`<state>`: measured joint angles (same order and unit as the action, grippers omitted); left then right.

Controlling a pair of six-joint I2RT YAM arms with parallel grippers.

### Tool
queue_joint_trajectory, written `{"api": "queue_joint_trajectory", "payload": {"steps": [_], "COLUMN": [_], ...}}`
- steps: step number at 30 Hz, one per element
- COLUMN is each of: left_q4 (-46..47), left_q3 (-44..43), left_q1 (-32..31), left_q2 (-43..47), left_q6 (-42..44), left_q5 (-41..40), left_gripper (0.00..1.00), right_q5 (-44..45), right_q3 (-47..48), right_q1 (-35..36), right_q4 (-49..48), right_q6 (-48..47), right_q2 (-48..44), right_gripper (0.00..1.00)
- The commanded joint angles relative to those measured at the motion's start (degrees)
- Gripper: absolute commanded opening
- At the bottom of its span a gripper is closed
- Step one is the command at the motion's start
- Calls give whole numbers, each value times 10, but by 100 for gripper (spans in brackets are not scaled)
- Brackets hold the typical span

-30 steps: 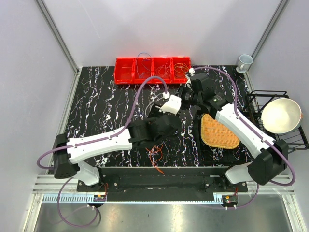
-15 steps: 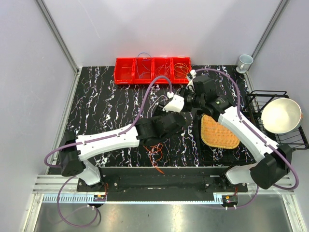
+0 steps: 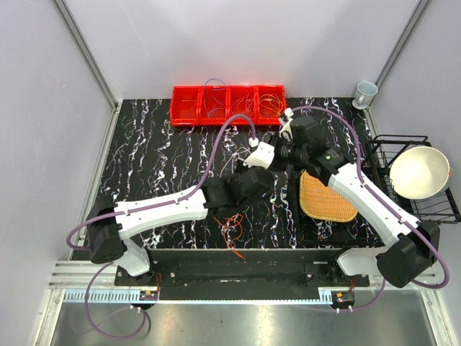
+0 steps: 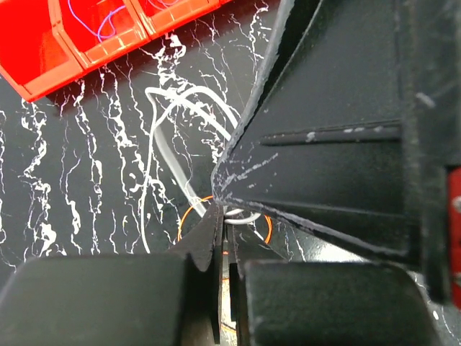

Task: Untangle the cables

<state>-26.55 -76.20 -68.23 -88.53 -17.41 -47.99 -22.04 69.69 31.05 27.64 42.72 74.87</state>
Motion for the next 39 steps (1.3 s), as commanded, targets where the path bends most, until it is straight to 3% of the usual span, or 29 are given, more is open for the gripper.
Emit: {"api": "queue_joint_trajectory", "payload": {"steps": [1,5,6,9,10,14,18,25,36,39], "left_q4": [57,57,58,68,70,79,74,62,47,73], "left_q3": [11,22,30,53,59,86,94,81,-56,-100], "left_q1": [5,19,23,39,48,80,112,222,426,466], "left_q2": [33,49,55,79,85,119,132,125,25,-30], "left_q6": [3,-11,-15,-25,-26,-38,-43,-46,9,25], "left_q5": [4,24,31,51,64,101,120,185,254,236], "left_gripper": [0,0,0,0,0,0,0,0,0,0], "right_q5": [-26,-9,-6,13,19,74,143,126,57,55], "right_q3": [-4,0,2,6,8,11,-9,-52,-146,-159], "right_q1": [2,2,2,2,2,2,1,2,2,2], "right_q4": [-16,-17,-16,-14,-11,17,24,15,-32,-31], "right_q6": [-2,-10,-13,-25,-28,-47,-49,-50,-28,-31], "right_q2": [-19,-26,-28,-33,-36,-62,-95,-109,-126,-133], "right_gripper": [0,7,21,42,61,79,85,85,85,85]}}
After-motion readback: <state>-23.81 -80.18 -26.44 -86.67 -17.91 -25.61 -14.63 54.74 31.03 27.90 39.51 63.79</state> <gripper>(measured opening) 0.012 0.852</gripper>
